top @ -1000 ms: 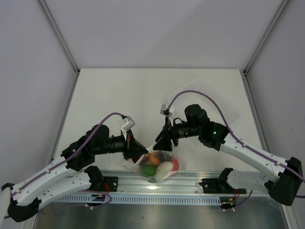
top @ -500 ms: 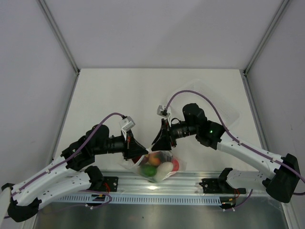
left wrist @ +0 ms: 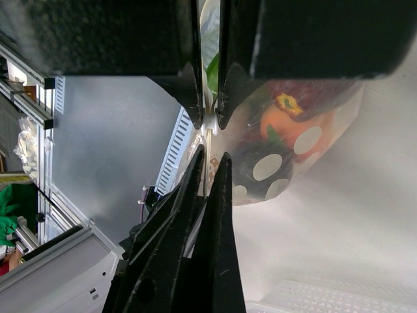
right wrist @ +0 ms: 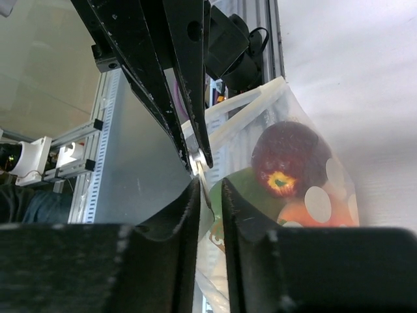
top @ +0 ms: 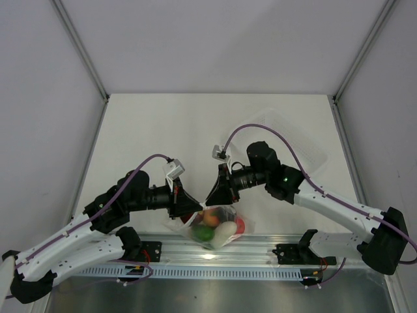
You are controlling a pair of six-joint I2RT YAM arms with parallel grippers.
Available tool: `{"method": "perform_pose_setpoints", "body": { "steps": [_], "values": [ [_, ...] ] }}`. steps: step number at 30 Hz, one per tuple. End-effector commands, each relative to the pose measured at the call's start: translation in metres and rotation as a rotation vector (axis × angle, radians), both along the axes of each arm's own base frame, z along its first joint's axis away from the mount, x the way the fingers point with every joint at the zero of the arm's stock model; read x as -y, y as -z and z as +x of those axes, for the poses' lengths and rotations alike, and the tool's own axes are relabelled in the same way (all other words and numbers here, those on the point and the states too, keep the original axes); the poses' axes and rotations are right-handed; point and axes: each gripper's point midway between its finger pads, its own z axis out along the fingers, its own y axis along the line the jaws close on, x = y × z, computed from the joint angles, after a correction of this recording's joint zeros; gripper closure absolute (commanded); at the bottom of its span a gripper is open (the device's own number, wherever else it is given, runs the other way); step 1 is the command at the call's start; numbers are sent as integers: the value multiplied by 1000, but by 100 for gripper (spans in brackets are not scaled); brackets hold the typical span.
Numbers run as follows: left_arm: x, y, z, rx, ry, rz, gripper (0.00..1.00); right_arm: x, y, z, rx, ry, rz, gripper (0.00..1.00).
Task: Place the food in the zip-top bag and seal the zipper
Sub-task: Zip the zipper food storage bag at the center of the board.
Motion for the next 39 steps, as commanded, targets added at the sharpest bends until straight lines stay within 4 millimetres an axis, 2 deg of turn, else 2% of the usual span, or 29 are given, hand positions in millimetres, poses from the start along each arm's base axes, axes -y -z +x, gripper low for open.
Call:
{"method": "perform_pose_setpoints", "body": {
  "steps": [1,2,4,8,11,12,16,21,39],
  "values": [
    [3,-18,1,40,12,-55,99,-7,-22,-2,44,-35,60,82],
    [3,-18,1,40,12,-55,99,-7,-21,-2,46,-37,56,91],
    [3,-18,1,40,11,-55,99,-7,-20,-2,50,-33,53,100],
    [3,-16,1,37,9,-50,99,-5,-21,1,64,2,47,100],
    [2,-15,2,34,3,-43,99,-3,-20,14,92,92,31,100],
    [2,-15,2,34,2,-42,99,-1,-22,25,112,163,25,100],
    [0,-15,3,33,-12,-39,99,9,-23,48,153,328,2,100],
    [0,-15,4,31,-15,-35,99,25,-27,68,175,470,8,100],
    [-7,-13,3,31,-36,-26,99,47,-22,68,160,529,4,100]
  ]
}}
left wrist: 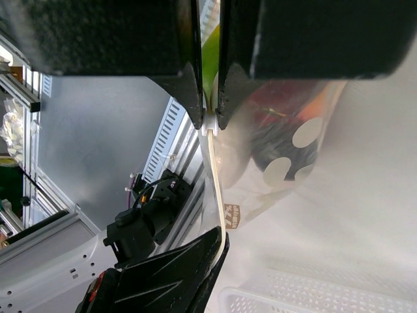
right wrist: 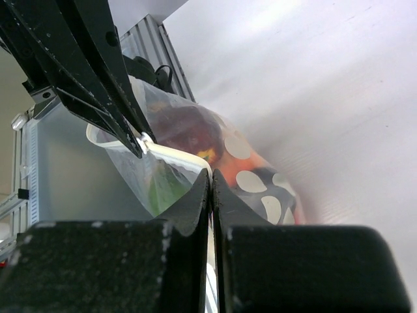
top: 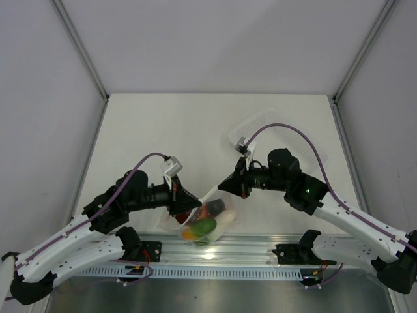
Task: Place the food in the zip-top bag and seal the zipper
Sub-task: Zip the zipper food storage bag at the center of the board.
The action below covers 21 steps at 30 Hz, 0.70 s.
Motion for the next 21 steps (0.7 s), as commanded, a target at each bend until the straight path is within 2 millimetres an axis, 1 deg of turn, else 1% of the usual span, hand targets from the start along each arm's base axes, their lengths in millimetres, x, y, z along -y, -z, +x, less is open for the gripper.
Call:
{"method": "perform_pose_setpoints", "body": {
  "steps": [1,17,18,19,21],
  "values": [
    [-4,-11,-8,11,25,-25,99,13,-9,20,49,113,19,100],
    [-5,-7,-8,8,25,-14,100,46,20,18,16,205,-48,100],
    [-5,-29,-9,39,27,-53,100,48,22,18,14,209,-53,100],
    [-5,-9,-8,13,26,-17,99,49,24,18,10,212,-60,100],
    [-5,-9,-8,13,24,-15,99,53,27,17,9,223,-69,100]
  ]
}}
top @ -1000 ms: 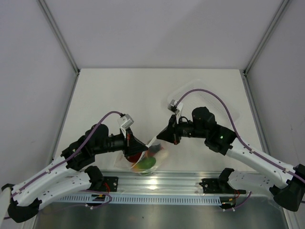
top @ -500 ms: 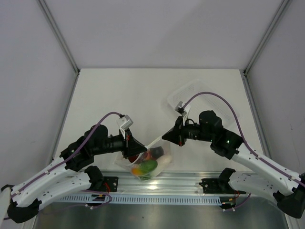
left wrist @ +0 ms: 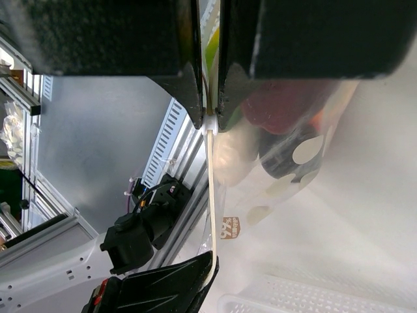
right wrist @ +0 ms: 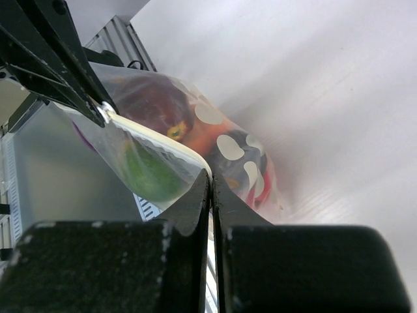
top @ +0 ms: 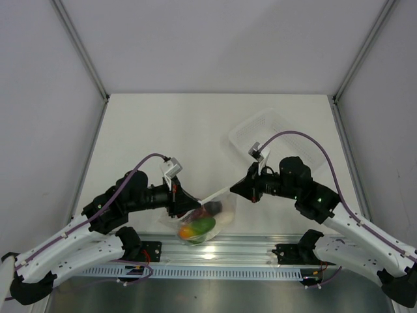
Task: Place the food in the zip-top bag and seal the zipper
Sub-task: Zip the zipper food storage bag at the center of the board.
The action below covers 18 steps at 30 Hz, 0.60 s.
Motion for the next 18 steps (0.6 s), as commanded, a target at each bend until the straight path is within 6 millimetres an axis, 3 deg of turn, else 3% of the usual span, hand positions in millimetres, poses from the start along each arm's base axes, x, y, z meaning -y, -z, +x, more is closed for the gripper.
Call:
{"method": "perform_pose_setpoints", "body": {
  "steps": [1,18],
  "values": [
    [-2,-13,-6,23,24,-26,99,18,11,16,13,113,-50,100],
    [-5,-5,-5,18,14,-2,99,41,14,24,-11,214,-57,100]
  ]
}}
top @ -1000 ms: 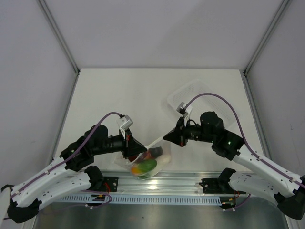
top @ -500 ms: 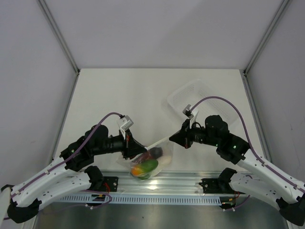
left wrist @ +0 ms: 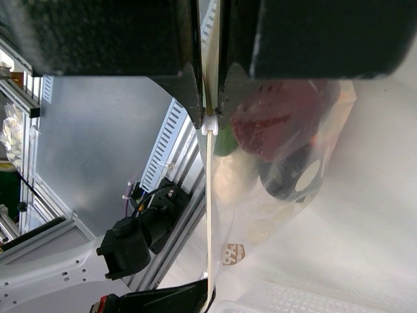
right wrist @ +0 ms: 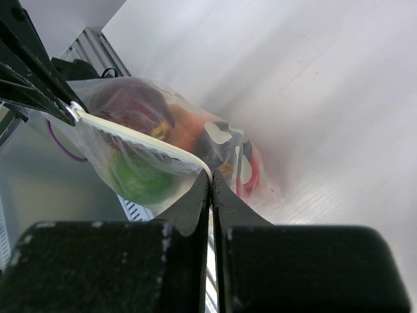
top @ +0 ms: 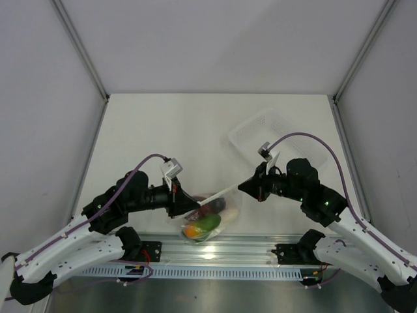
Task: Place the food in the zip-top bag and seal the zipper
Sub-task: Zip the zipper food storage bag at the center of the board.
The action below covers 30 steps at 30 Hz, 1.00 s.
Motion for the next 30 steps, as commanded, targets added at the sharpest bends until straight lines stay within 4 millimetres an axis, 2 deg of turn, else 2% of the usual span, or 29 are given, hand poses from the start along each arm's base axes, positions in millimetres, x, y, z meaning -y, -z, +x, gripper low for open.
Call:
{"method": "perform_pose_setpoints", "body": {
  "steps": [1,10,18,30],
  "values": [
    [-3,-9,-4,27,14,-18,100,17,4,16,5,114,-18,100],
    [-6,-4,-3,26,3,-8,99,29,7,25,-19,196,-17,100],
    [-9,2,-2,27,-11,3,99,48,12,37,-42,335,-9,100],
    [-16,6,5,34,-66,47,100,70,21,43,-54,457,-38,100]
  ]
}}
